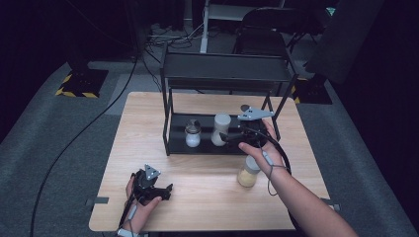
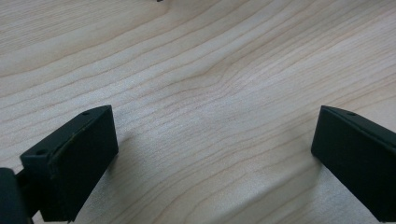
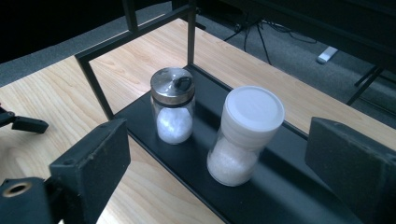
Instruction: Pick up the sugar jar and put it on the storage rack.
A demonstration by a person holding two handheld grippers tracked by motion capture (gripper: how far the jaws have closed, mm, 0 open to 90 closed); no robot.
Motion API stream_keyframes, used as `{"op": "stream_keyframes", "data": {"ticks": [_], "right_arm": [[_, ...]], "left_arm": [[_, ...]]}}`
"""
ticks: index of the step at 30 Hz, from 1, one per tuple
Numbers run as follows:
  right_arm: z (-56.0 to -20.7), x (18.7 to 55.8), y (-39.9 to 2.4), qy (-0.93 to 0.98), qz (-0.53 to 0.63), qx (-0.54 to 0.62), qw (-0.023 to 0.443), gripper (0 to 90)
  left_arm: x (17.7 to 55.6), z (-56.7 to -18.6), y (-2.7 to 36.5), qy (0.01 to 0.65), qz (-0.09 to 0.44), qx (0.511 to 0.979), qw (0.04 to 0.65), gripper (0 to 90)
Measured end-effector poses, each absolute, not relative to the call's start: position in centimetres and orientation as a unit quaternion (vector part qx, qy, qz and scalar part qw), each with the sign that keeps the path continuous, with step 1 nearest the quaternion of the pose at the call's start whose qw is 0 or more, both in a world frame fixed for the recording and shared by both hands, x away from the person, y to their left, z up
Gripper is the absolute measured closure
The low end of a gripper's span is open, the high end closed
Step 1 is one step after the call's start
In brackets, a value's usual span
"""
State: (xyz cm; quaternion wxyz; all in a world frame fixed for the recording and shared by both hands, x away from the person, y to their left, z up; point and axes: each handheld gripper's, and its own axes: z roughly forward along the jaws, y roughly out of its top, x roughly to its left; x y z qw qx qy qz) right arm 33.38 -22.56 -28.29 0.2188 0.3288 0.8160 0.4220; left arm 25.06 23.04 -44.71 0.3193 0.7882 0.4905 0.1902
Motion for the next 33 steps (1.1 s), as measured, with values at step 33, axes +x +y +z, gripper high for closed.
{"op": "stream_keyframes", "data": {"ticks": [33], "right_arm": [[-29.5,27.9,-28.4,0.808,0.424,0.341,0.225,5.1]], "left_arm": [[25.0,-44.7,23.0,0.492,0.19,0.788,0.319,0.5]]}}
